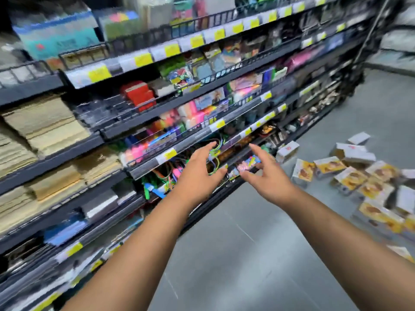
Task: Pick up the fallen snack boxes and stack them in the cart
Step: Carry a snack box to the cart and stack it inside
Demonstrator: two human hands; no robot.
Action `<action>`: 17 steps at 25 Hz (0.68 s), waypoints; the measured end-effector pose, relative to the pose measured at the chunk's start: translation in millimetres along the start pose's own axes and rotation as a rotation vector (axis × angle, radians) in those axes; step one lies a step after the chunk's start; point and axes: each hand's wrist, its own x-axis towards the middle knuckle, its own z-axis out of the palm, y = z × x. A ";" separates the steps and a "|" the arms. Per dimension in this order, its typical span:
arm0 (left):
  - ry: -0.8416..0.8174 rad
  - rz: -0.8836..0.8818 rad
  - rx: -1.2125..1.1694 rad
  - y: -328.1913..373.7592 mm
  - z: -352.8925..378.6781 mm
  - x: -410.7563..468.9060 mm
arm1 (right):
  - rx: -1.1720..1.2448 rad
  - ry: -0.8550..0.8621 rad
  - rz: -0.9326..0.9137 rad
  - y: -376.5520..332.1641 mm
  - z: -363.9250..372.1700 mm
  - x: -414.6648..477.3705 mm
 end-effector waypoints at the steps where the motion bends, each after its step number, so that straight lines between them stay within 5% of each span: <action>1: -0.044 0.037 -0.003 7.6 13.2 19.6 | 0.006 0.067 0.036 9.7 -14.5 2.5; 10: -0.345 0.256 -0.039 97.6 176.0 155.4 | 0.035 0.428 0.313 142.6 -155.4 19.2; 17: -0.431 0.290 -0.035 179.6 304.3 259.9 | -0.016 0.455 0.417 239.6 -291.0 68.9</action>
